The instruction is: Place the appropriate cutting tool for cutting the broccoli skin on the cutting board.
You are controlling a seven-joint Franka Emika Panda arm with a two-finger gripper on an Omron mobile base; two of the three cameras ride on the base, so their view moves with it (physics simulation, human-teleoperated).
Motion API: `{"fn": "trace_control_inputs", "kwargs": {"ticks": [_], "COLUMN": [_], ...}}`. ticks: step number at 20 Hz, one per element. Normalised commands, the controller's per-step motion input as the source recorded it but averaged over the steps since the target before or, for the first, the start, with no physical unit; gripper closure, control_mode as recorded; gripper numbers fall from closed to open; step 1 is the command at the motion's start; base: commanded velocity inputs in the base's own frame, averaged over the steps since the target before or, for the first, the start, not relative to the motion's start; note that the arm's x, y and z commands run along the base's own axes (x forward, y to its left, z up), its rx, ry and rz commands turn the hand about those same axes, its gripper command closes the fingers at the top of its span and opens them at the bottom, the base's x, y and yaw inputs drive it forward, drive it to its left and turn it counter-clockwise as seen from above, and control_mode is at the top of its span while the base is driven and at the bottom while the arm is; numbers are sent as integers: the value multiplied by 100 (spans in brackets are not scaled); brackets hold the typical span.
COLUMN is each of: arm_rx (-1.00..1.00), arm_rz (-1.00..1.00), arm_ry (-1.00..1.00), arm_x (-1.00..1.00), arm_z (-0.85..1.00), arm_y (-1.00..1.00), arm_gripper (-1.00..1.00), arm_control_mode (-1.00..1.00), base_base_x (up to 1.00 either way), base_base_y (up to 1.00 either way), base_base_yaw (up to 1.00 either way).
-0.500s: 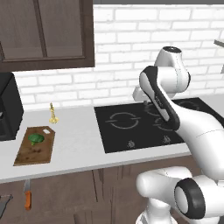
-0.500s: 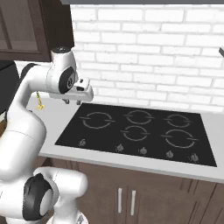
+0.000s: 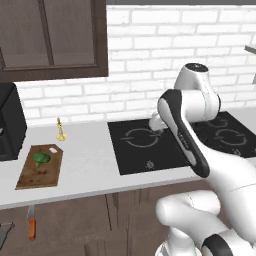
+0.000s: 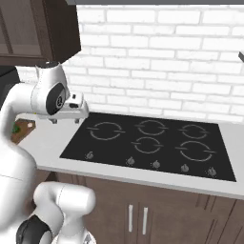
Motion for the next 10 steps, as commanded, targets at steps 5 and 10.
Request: {"fn": "trace_control_inputs", "kwargs": {"ticks": [5,10], "arm_rx": [-18,-21], "arm_rz": [2,0], "arm_ry": [16,22], "arm_x": [-51,-35], "arm_z": [-56,-59], "arm_y": [100,100], "arm_gripper": [-100,-100], "arm_control_mode": [-100,-100], "base_base_x": [0,0], "base_base_y": [0,0], "base_base_yaw": [0,0]}}
